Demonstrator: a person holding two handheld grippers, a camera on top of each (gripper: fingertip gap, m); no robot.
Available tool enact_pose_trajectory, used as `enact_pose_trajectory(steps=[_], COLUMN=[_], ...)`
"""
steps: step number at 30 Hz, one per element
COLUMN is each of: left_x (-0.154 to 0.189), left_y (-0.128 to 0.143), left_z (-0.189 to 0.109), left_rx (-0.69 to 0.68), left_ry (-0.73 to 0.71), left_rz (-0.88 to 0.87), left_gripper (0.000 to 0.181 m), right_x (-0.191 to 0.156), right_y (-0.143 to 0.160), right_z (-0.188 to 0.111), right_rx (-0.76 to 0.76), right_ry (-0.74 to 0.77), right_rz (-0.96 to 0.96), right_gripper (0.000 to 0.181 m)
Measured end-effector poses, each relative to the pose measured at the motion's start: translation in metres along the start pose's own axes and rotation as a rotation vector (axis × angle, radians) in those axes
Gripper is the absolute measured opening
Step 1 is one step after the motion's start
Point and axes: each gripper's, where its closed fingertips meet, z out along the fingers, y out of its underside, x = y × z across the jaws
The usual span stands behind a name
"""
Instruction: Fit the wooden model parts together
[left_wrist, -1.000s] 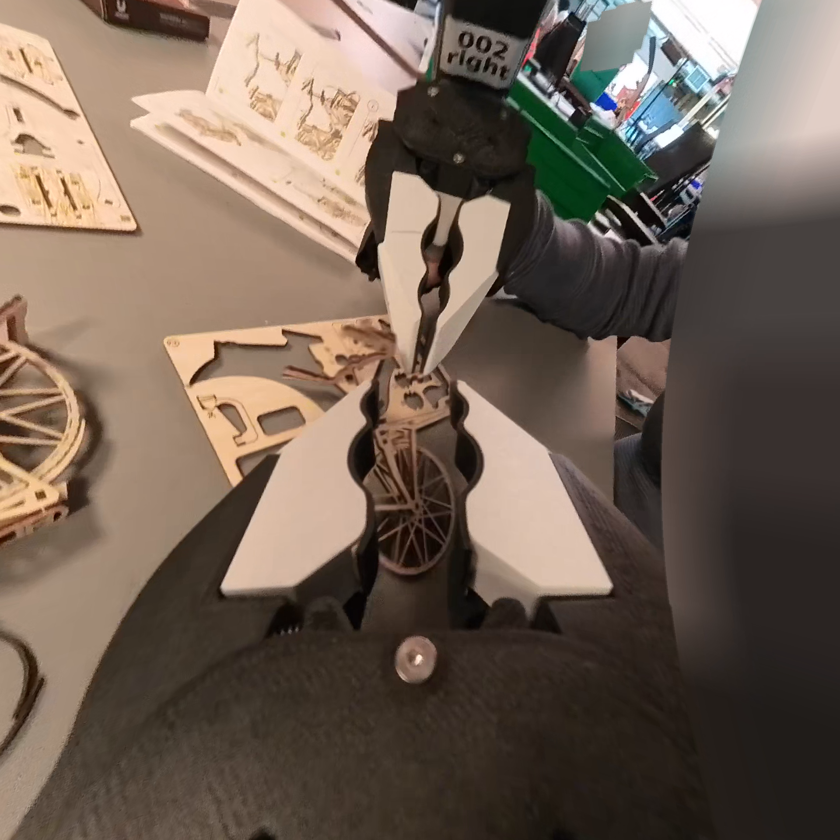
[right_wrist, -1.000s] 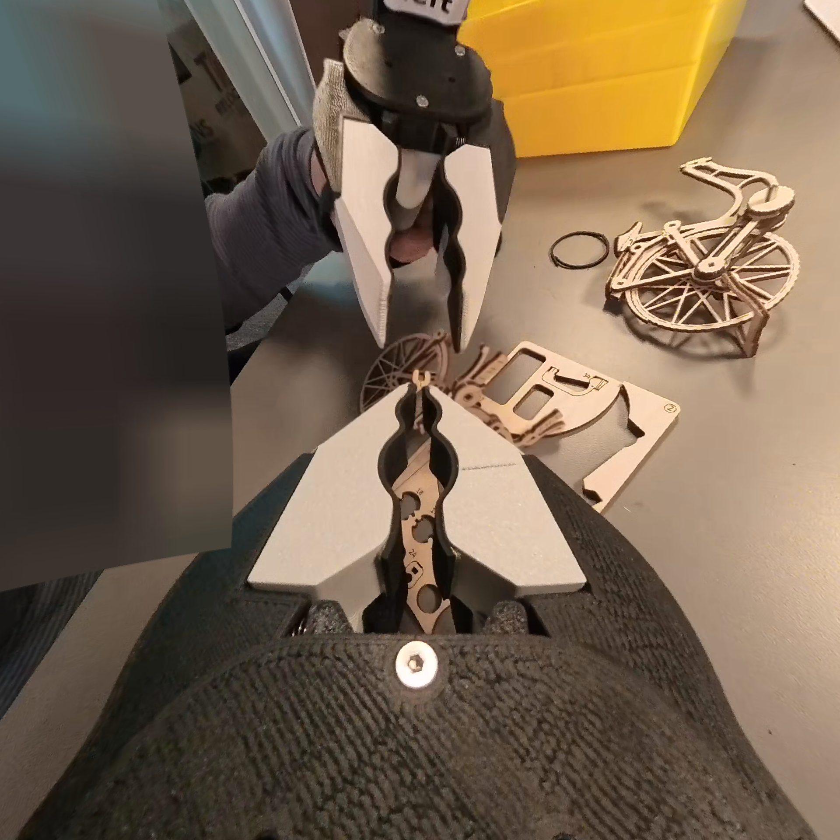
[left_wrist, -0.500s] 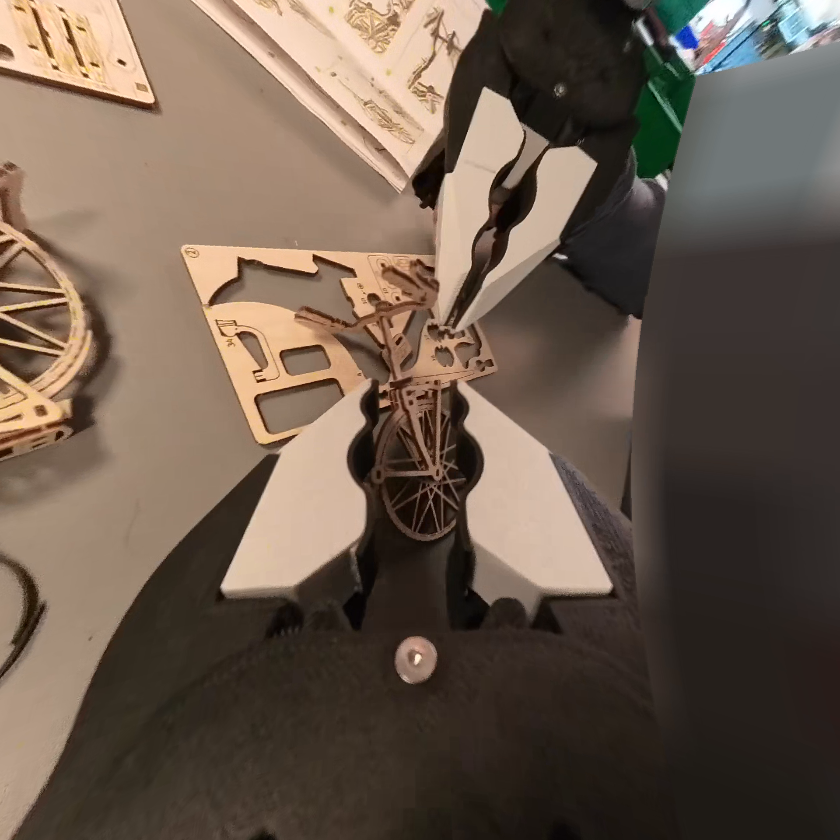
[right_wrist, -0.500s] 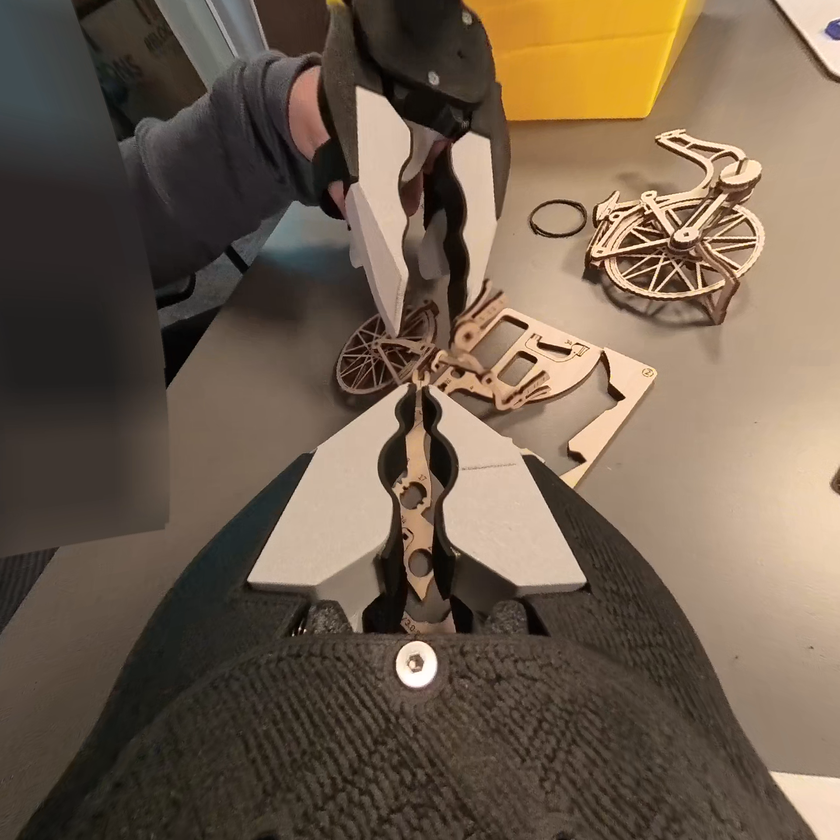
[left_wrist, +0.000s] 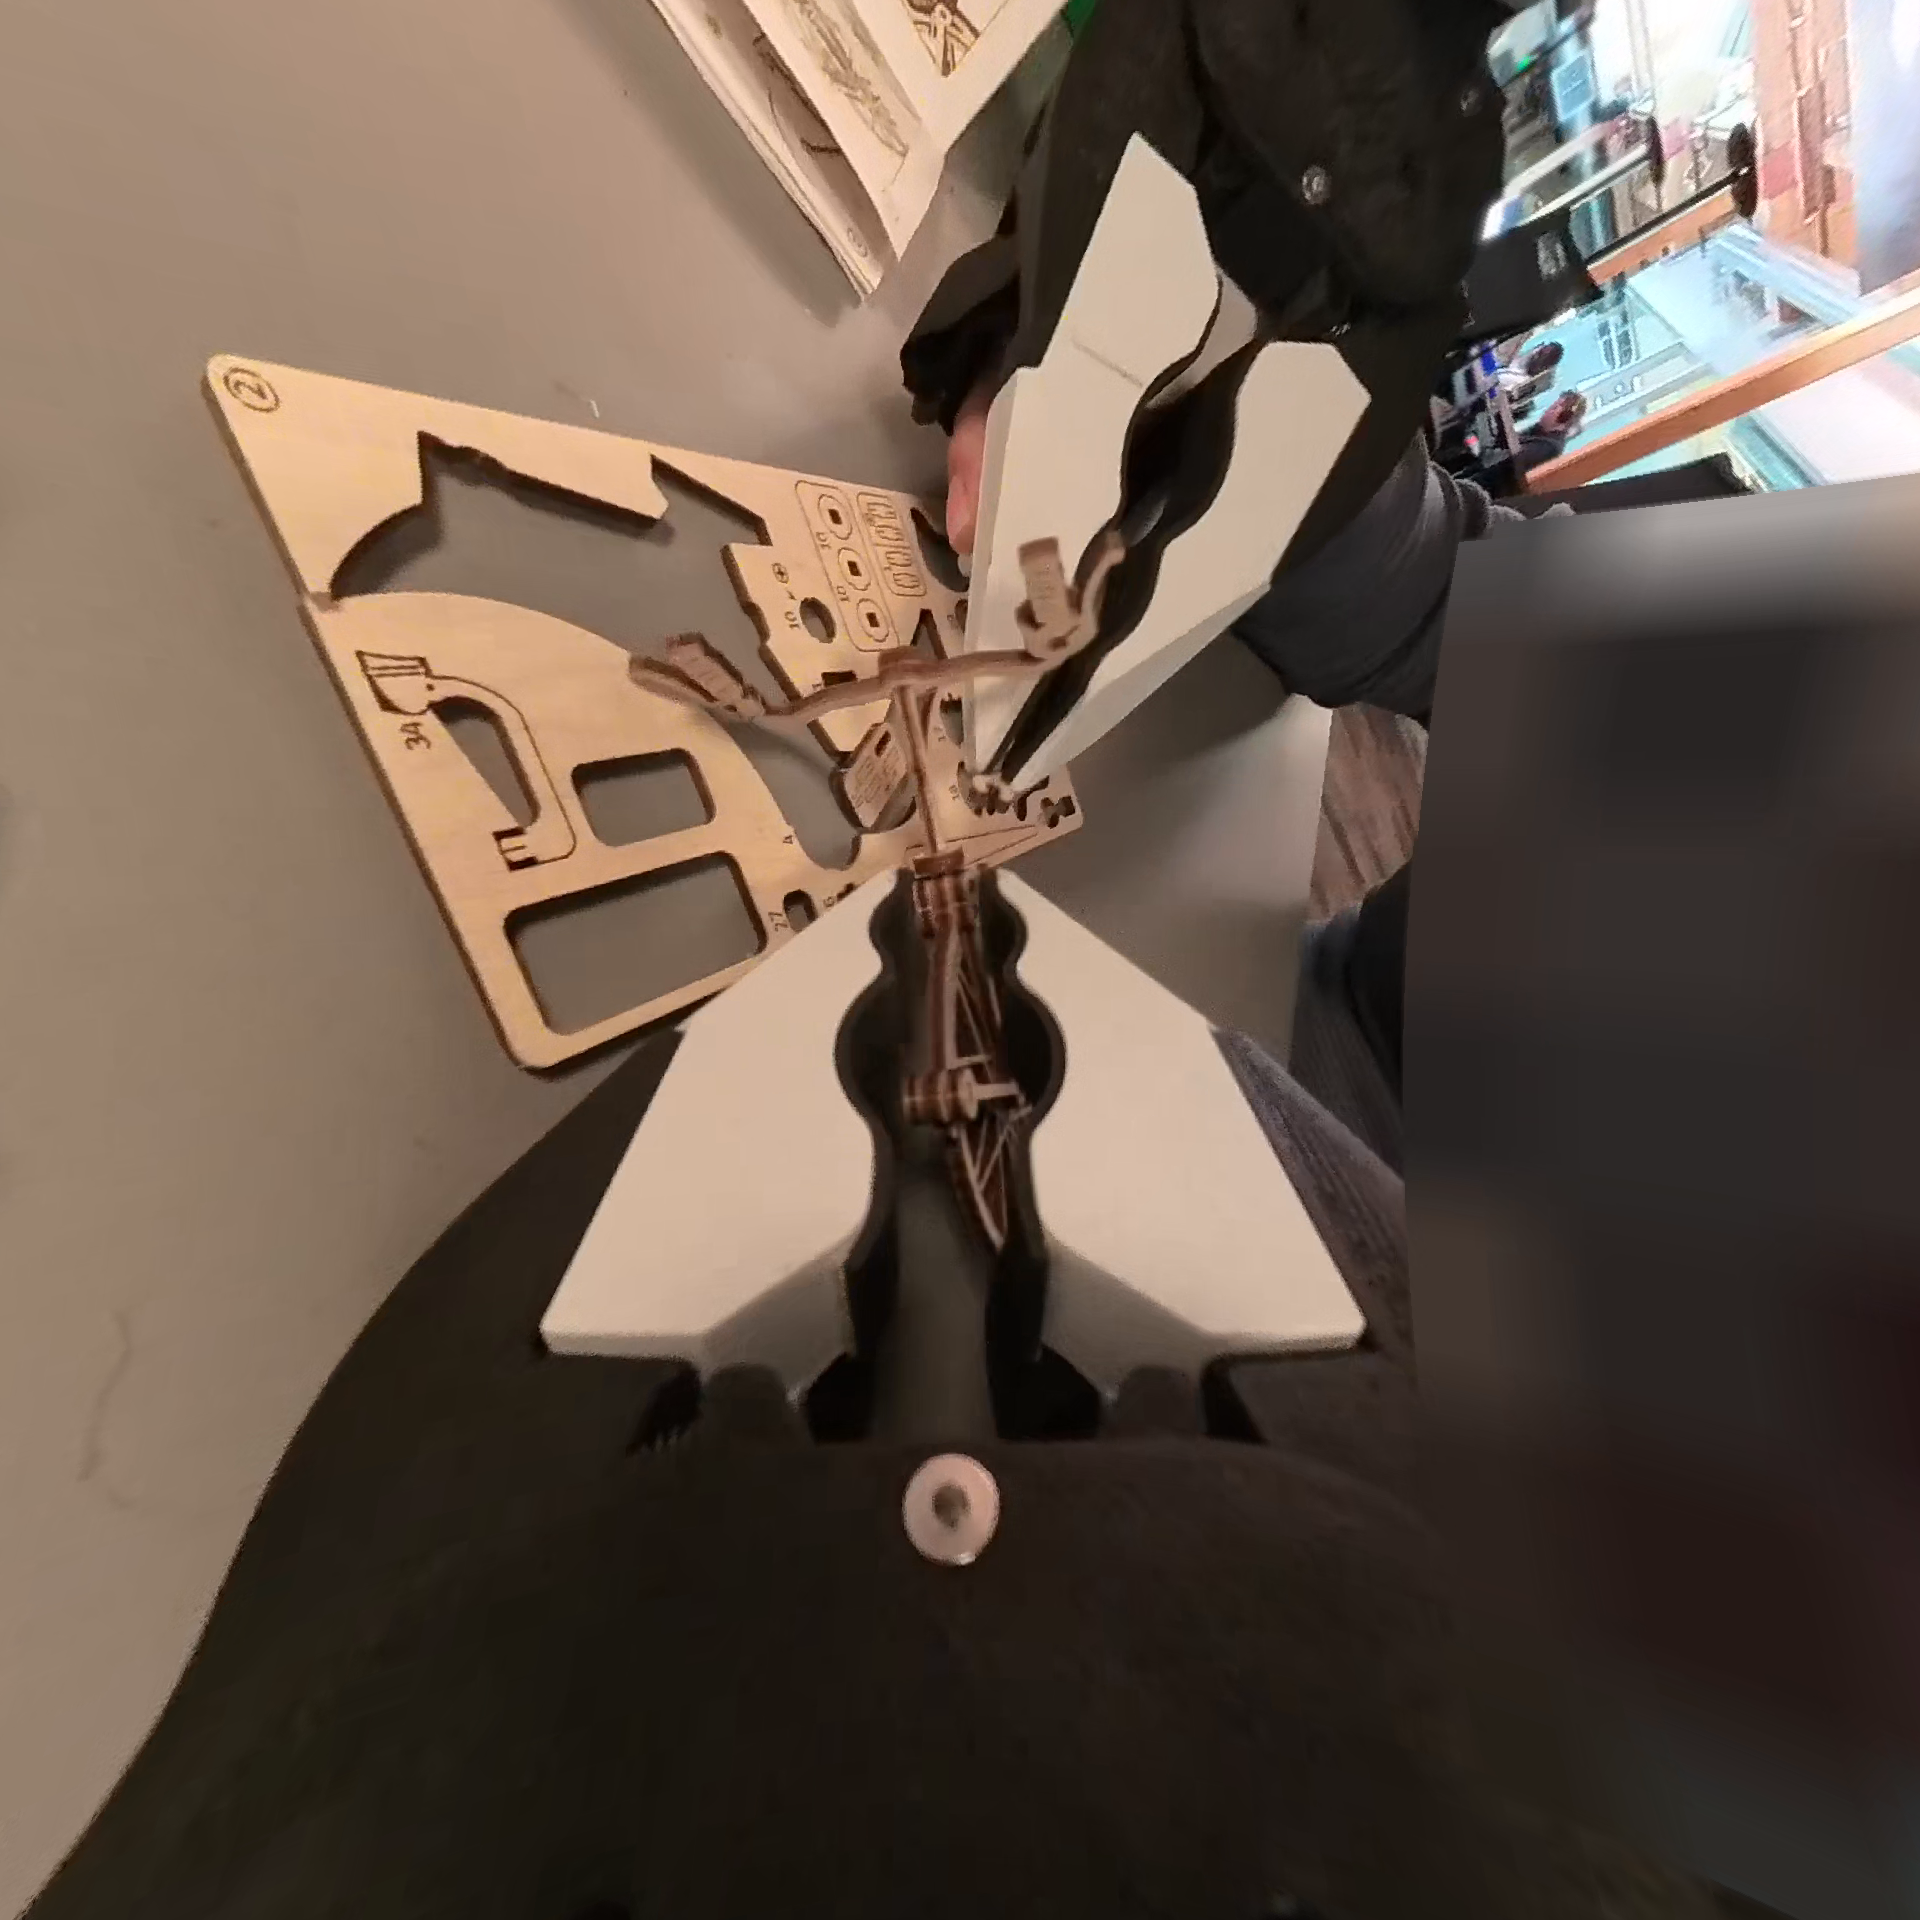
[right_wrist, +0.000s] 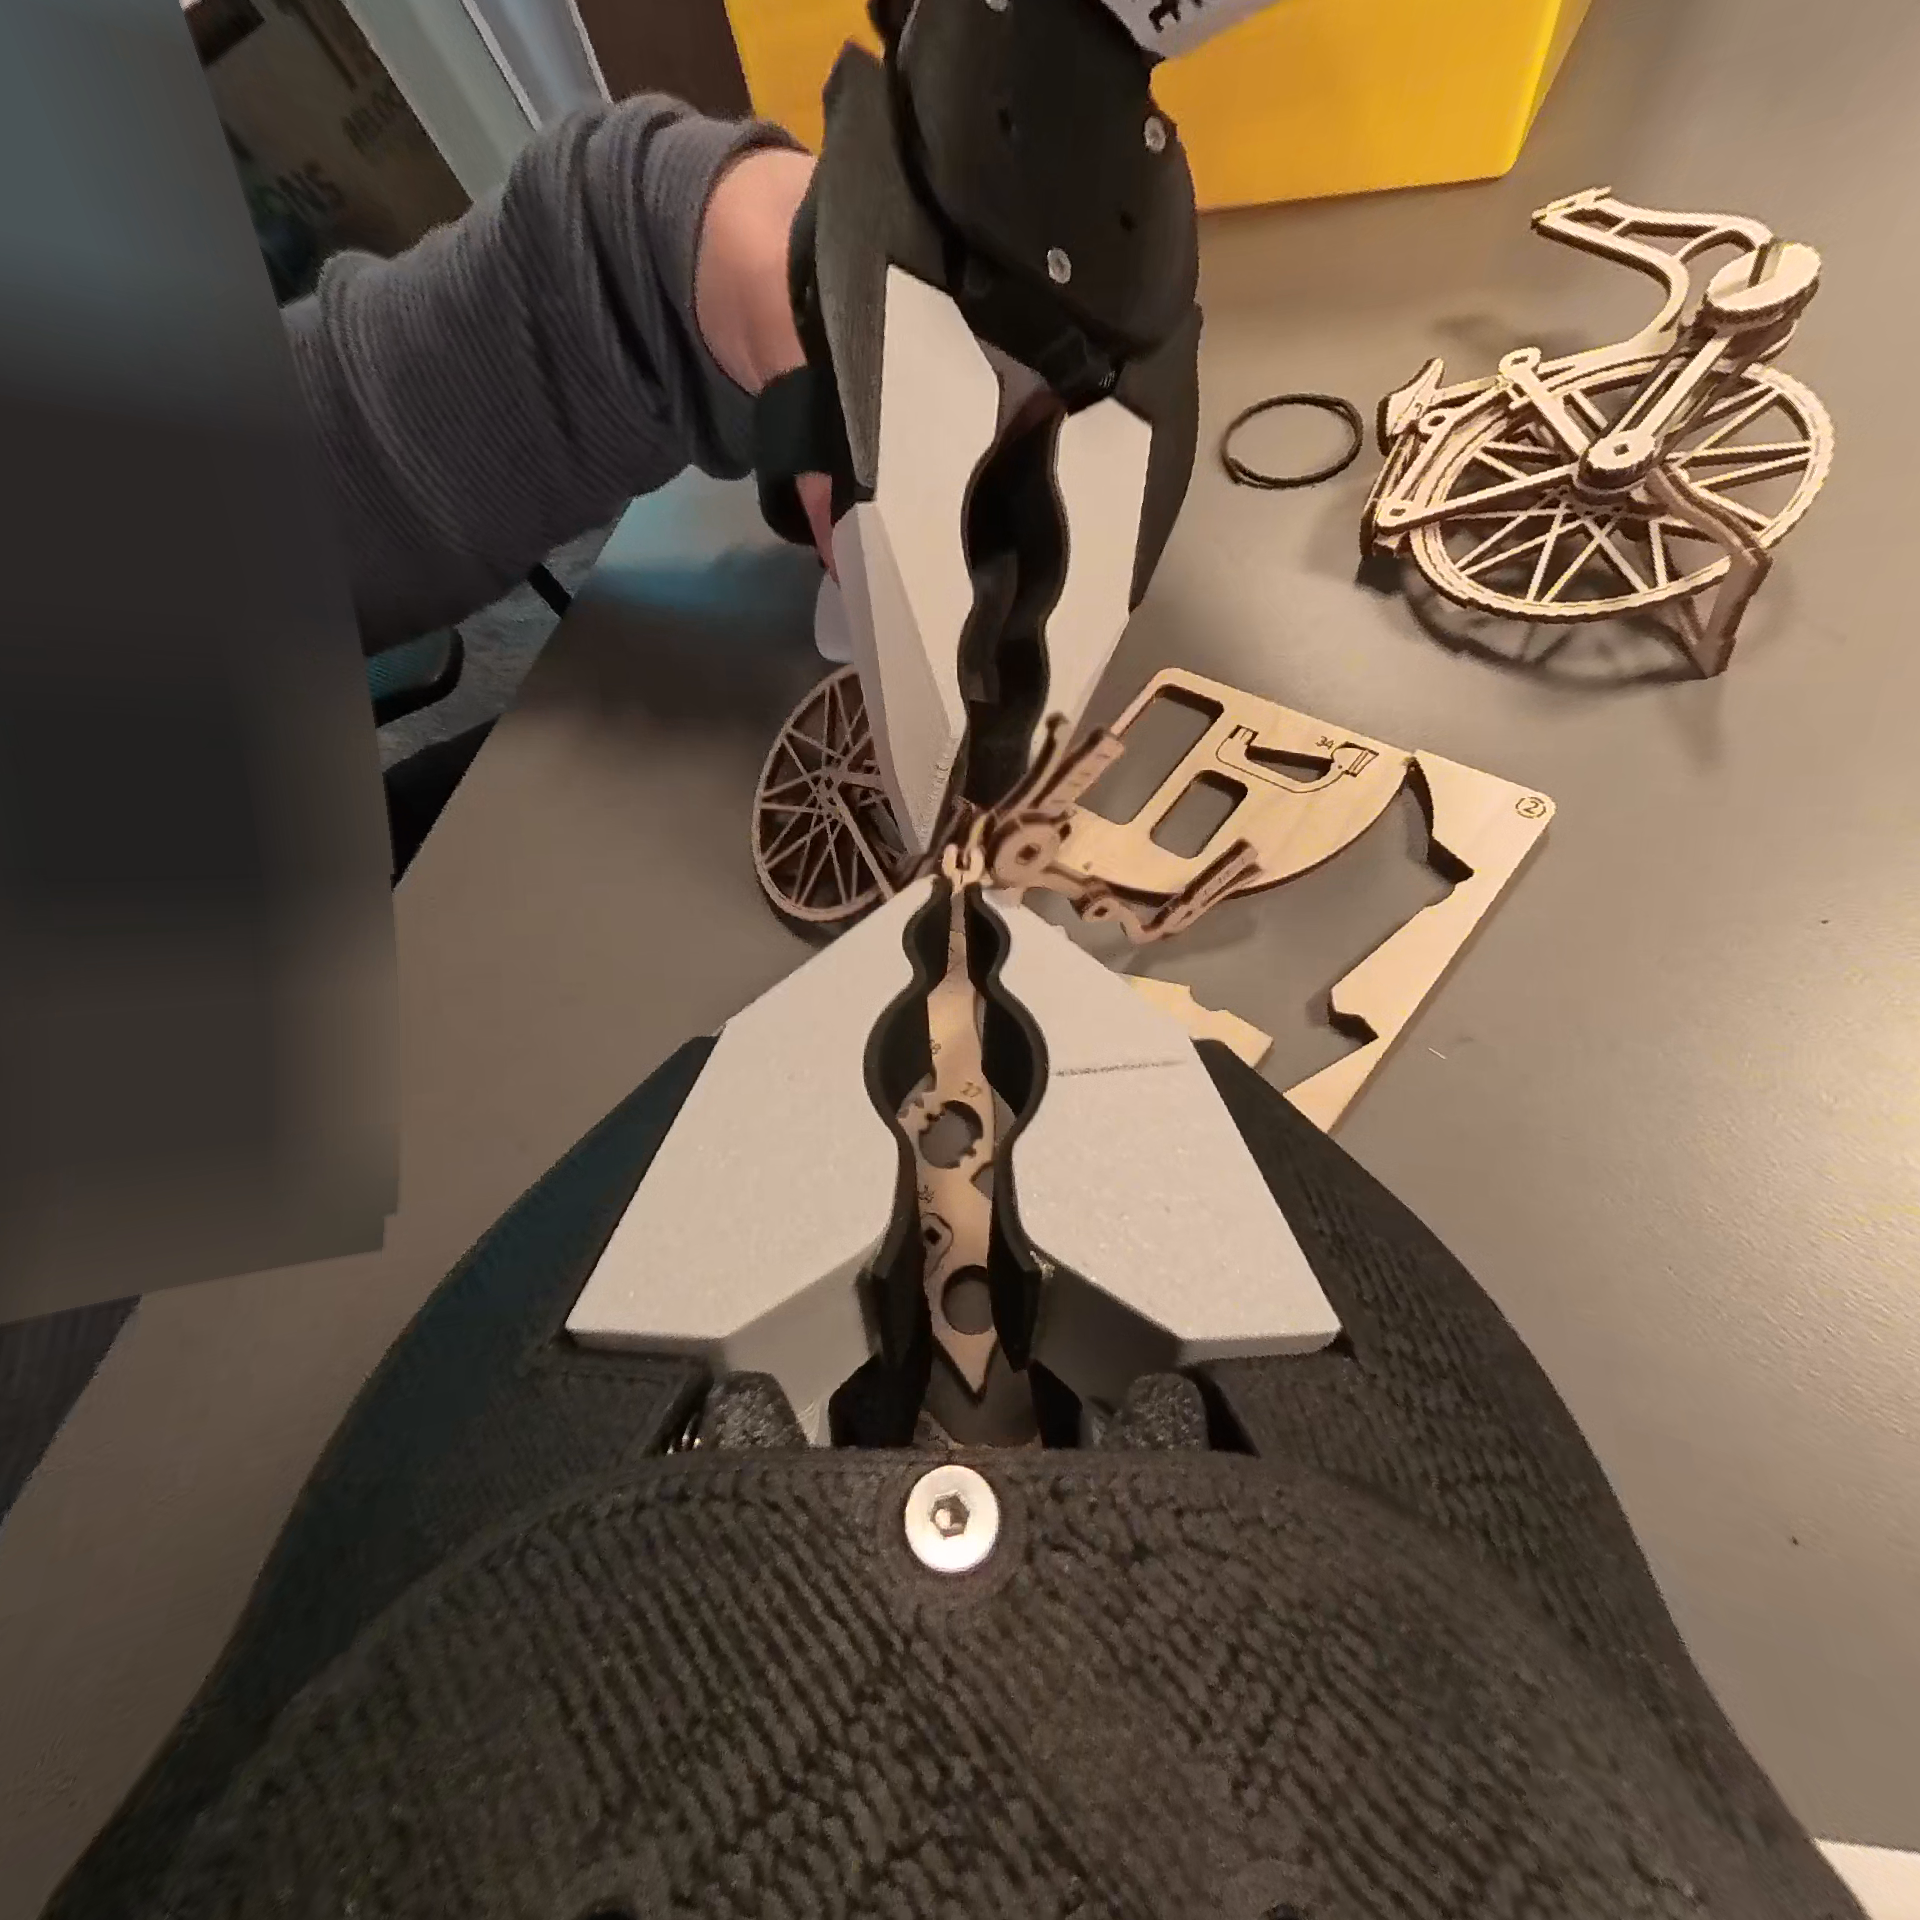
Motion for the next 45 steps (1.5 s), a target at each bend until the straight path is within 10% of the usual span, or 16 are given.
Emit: enact_pose_trajectory(steps=[13,24,45], left_x=[0.045,0.067,0.065], left_y=[-0.015,-0.038,-0.016], left_z=[-0.018,-0.042,-0.019], left_rx=[0.216,0.487,0.267], left_ry=[-0.424,-0.526,-0.643], left_rz=[0.61,0.774,1.044], left_gripper=[0.009,0.009,0.009], right_x=[-0.044,-0.03,-0.051], right_y=[-0.041,-0.045,-0.04], right_z=[-0.022,-0.027,-0.021], right_rx=[0.181,0.176,0.163], right_ry=[-0.168,0.023,0.047], right_rz=[-0.136,-0.336,-0.611], right_gripper=[0.0,0.001,0.0])
